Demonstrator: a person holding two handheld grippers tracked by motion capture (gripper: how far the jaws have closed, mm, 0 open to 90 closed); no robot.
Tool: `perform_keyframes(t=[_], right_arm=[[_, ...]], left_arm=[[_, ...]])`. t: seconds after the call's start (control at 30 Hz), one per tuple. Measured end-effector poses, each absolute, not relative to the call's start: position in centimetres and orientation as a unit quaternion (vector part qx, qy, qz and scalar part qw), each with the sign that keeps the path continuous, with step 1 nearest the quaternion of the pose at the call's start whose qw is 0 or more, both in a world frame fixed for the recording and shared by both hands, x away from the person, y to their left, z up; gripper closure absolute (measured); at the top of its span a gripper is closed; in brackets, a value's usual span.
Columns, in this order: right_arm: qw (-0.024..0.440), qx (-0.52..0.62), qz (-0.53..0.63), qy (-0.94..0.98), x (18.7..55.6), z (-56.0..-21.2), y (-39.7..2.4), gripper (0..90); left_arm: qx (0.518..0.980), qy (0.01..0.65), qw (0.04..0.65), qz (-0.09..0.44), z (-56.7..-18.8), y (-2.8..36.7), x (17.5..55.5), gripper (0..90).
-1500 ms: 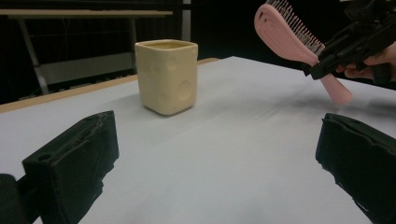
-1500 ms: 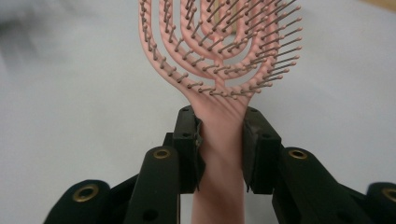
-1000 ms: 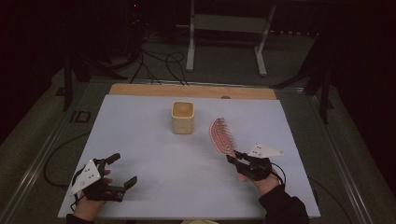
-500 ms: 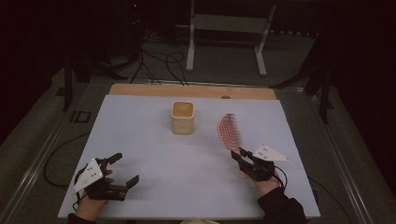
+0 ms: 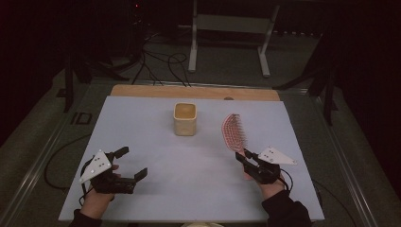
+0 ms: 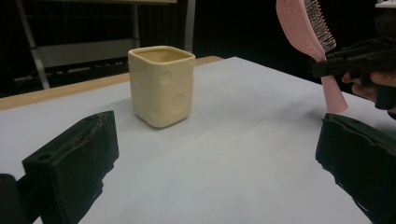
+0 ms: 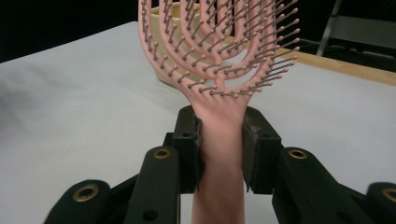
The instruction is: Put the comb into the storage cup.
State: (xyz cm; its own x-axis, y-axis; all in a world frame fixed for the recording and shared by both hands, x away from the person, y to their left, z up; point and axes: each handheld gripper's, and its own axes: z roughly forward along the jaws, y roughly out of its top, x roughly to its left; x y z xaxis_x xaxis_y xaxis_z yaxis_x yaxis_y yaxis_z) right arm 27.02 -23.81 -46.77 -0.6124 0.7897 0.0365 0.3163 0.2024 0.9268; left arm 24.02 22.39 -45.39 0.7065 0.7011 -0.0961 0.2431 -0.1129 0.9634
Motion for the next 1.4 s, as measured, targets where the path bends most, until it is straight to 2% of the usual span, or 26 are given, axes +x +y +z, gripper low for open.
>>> perform_keyframes(t=[0.33, 0.73, 1.4], right_arm=[[0.229, 0.375, 0.510, 0.740, 27.1, -46.6, -23.9, 70.5], [0.231, 0.376, 0.509, 0.739, 27.0, -46.5, -23.9, 70.5], [0.232, 0.376, 0.508, 0.740, 27.0, -46.5, -23.7, 70.6]], left_arm=[[0.723, 0.335, 0.576, 0.182, -43.9, 21.3, 25.4, 0.6], [0.748, 0.322, 0.553, 0.174, -41.1, 19.4, 26.6, 0.6], [0.775, 0.308, 0.535, 0.132, -37.7, 13.9, 28.6, 0.6]])
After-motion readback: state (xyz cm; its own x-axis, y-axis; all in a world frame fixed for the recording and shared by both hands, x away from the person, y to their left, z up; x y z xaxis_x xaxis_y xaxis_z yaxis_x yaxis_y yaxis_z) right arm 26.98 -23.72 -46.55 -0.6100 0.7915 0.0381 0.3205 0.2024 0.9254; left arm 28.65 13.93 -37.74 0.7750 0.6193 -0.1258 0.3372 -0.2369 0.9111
